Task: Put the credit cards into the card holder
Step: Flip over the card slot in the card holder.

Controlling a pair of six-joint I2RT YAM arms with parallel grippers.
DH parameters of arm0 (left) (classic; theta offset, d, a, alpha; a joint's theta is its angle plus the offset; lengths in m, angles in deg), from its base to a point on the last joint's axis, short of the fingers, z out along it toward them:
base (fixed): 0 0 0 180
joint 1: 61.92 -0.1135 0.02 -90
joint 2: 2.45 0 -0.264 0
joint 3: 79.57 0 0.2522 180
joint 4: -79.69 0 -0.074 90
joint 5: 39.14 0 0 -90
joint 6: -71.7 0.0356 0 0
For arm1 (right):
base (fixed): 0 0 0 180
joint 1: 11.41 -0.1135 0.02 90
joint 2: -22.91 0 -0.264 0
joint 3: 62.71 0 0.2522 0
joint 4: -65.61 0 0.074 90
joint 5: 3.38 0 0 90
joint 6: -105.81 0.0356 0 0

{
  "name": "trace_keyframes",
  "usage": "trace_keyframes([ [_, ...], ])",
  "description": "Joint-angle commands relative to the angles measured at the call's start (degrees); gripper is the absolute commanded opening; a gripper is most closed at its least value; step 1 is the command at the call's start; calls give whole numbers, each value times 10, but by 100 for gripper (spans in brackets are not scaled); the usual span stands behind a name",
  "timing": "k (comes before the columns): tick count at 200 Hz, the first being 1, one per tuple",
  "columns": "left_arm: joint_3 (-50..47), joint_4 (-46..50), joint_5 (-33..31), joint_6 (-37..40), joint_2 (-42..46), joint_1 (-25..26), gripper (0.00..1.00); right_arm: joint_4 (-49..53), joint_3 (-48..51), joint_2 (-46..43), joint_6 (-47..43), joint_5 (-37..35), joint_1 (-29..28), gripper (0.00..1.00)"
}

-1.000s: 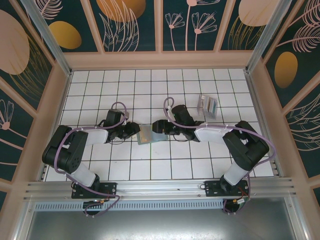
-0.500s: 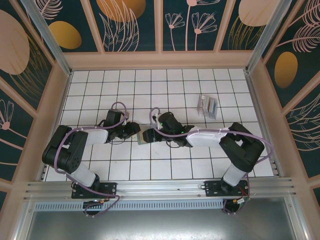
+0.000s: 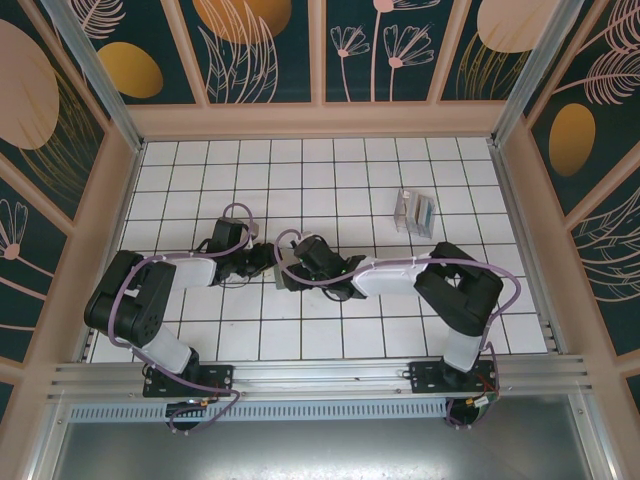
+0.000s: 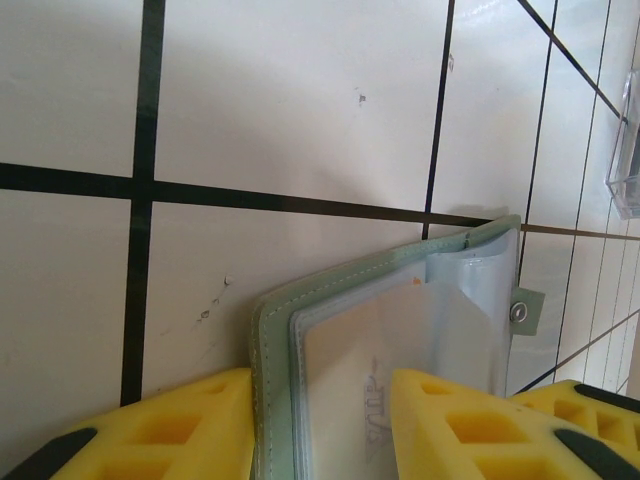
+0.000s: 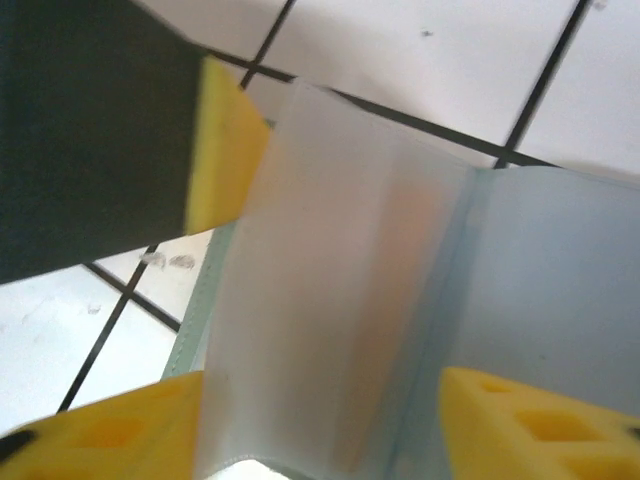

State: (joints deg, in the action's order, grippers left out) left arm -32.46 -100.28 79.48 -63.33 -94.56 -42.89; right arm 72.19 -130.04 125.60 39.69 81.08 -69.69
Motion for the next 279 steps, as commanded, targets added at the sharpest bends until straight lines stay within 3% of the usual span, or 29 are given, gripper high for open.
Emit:
trace_keyframes([
  [1, 6, -14, 4, -4, 3, -5, 41, 11, -10, 3, 5, -47, 1, 49],
  [25, 9, -17, 11, -6, -4, -5, 41, 9, 4, -14, 16, -68, 3, 39],
  [57, 13, -23, 10, -7, -7, -3, 41, 9, 17, -35, 18, -75, 3, 34],
  [101, 37, -23, -1, -13, -31, 25, 41, 12, 26, -42, 17, -72, 4, 12],
  [160, 61, -28, -3, -19, -43, 34, 45, -5, 47, -43, 23, -57, 11, 12],
  [209, 68, -1, -19, -7, -39, 34, 44, 27, 25, -34, 37, -78, 18, 35],
  [279, 59, 6, -27, -2, -27, 34, 44, 94, -52, 26, 68, -33, 49, 27],
])
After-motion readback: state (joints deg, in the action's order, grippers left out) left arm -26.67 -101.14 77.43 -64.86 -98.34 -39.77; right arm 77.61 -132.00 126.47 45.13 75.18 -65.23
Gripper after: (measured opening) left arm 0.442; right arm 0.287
